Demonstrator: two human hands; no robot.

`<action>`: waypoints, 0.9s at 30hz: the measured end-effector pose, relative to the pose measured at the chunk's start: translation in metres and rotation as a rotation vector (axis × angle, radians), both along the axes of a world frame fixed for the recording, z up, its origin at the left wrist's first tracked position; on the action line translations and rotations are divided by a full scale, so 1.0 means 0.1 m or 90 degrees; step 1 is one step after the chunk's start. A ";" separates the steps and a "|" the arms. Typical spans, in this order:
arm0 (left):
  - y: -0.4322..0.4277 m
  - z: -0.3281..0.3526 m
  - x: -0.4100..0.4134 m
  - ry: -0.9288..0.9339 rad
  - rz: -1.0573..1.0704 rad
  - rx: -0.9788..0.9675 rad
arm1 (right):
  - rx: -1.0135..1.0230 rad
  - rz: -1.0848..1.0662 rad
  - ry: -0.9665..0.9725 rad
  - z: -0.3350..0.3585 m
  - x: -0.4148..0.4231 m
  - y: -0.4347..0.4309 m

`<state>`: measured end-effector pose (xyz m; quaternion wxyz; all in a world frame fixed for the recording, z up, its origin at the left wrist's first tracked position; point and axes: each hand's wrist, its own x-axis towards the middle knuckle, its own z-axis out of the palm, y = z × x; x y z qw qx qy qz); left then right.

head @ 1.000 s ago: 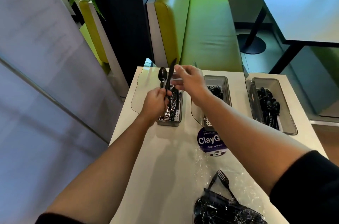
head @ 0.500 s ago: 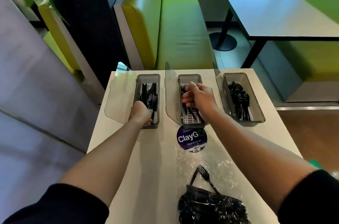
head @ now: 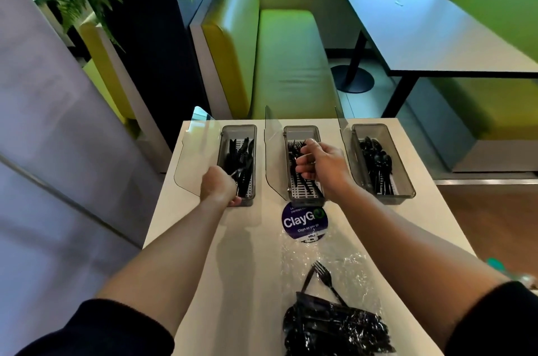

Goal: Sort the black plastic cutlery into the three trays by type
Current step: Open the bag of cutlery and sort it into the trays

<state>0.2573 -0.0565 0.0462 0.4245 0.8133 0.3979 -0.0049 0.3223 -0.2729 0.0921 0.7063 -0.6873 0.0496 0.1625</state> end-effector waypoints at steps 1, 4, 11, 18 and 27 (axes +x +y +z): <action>0.01 0.02 -0.01 -0.018 0.009 -0.002 | 0.003 -0.002 -0.001 0.00 0.00 -0.01; 0.03 0.15 -0.02 -0.110 0.022 -0.040 | 0.008 -0.006 -0.006 0.06 0.03 0.00; -0.18 0.67 0.02 -0.342 -0.083 -0.202 | 0.028 0.057 -0.045 0.37 0.08 0.20; -0.61 0.77 0.02 -0.354 -0.224 -0.254 | 0.120 0.088 -0.025 0.51 0.08 0.29; -1.57 0.61 0.34 -0.335 -0.328 -0.317 | 0.206 0.060 0.010 0.47 0.34 -0.74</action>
